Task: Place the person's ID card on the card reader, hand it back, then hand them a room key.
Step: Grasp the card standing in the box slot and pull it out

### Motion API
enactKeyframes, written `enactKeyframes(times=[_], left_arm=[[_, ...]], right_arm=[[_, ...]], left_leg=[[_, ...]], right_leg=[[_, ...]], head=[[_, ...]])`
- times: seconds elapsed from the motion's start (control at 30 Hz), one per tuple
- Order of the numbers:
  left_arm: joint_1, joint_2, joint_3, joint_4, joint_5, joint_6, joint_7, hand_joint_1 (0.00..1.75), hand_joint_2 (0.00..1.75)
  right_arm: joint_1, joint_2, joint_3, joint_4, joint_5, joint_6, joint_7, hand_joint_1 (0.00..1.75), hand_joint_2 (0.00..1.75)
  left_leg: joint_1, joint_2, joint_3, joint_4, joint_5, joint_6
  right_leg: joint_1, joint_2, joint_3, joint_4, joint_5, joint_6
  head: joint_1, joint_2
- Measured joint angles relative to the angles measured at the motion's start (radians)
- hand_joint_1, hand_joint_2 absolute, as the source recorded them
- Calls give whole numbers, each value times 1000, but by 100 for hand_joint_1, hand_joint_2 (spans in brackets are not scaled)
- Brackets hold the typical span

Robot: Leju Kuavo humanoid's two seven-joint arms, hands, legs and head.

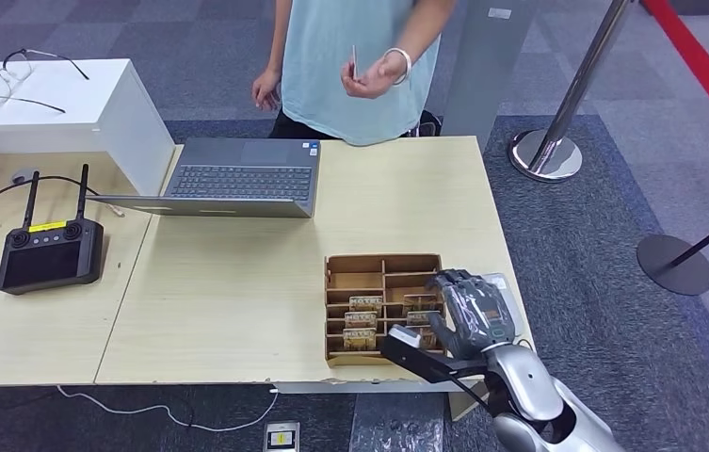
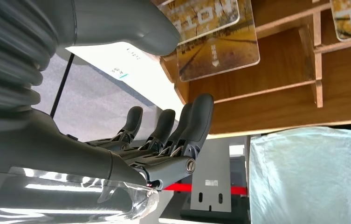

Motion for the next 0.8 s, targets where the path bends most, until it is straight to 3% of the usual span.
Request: enactKeyframes(times=[0.8], left_arm=[[0, 0, 0, 0, 0, 0, -1, 0, 175]], right_arm=[[21, -1, -5, 1, -4, -4, 0, 74, 175]], left_leg=[[0, 0, 0, 0, 0, 0]], right_leg=[[0, 0, 0, 0, 0, 0]], head=[[0, 0]])
